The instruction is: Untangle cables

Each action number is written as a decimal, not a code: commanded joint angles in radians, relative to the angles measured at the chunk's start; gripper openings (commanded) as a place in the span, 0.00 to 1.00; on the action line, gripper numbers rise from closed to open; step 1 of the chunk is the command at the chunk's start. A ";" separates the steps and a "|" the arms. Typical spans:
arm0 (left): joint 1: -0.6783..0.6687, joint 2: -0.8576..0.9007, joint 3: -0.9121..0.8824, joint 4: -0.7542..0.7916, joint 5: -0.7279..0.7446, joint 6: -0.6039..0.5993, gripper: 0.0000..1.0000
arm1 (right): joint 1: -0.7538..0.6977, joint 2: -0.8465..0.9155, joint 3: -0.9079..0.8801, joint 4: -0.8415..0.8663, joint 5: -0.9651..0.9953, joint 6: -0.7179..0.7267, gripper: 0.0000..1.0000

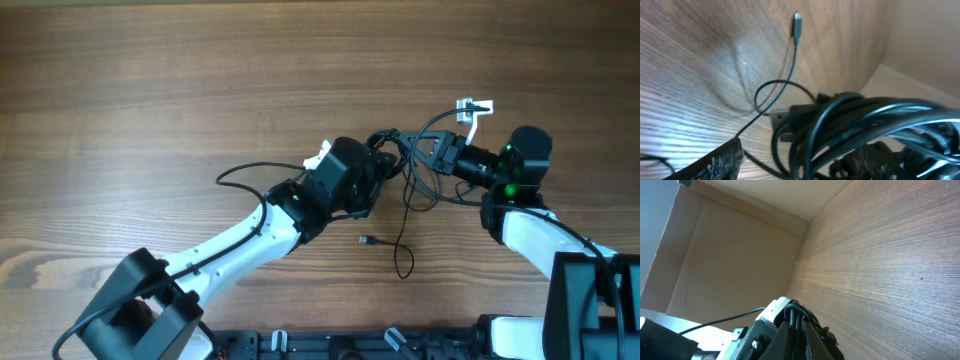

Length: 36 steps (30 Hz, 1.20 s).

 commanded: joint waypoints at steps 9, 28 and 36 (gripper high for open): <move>-0.004 0.008 0.006 0.008 -0.076 -0.039 0.10 | -0.001 -0.003 0.004 -0.001 0.006 0.061 0.04; 0.174 -0.197 0.006 -0.144 0.071 1.025 0.04 | -0.172 -0.027 0.004 -0.007 0.070 -0.415 1.00; 0.212 -0.241 0.006 -0.215 0.150 1.189 0.04 | -0.377 -0.220 0.004 -0.318 0.104 -0.465 1.00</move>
